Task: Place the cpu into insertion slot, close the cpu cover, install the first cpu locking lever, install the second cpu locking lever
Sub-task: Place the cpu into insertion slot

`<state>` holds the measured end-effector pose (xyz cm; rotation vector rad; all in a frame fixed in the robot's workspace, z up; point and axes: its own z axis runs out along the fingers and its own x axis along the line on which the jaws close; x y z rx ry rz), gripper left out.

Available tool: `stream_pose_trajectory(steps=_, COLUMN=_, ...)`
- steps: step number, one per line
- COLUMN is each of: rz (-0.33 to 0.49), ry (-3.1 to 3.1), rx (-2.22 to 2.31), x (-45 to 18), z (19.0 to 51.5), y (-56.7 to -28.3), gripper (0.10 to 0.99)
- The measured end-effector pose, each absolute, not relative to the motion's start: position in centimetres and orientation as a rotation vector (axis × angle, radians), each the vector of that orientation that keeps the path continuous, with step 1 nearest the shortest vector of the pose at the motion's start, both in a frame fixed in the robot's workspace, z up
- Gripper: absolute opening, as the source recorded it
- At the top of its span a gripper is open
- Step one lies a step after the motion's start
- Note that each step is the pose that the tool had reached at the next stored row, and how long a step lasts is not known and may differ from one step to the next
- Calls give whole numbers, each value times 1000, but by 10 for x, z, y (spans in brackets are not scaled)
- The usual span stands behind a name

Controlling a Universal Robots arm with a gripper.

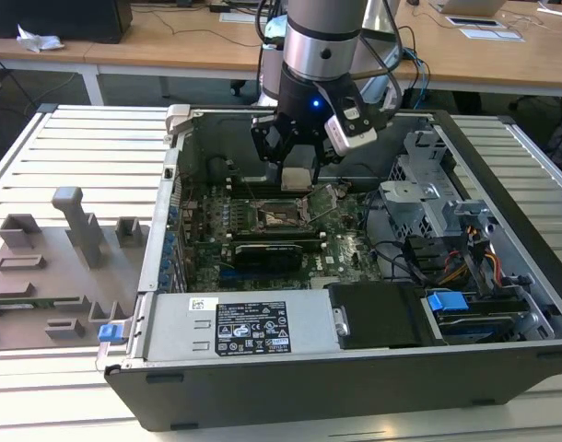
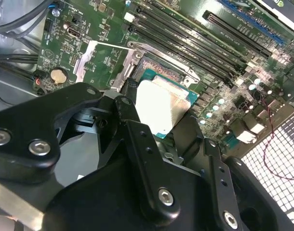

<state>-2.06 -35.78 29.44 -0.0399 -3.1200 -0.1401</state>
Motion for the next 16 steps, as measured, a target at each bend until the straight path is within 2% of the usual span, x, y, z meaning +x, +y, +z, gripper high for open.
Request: stream_pose_trajectory(steps=16, rz=-140, ry=-3120, rx=-40, x=-21, z=274, y=-358, gripper=545)
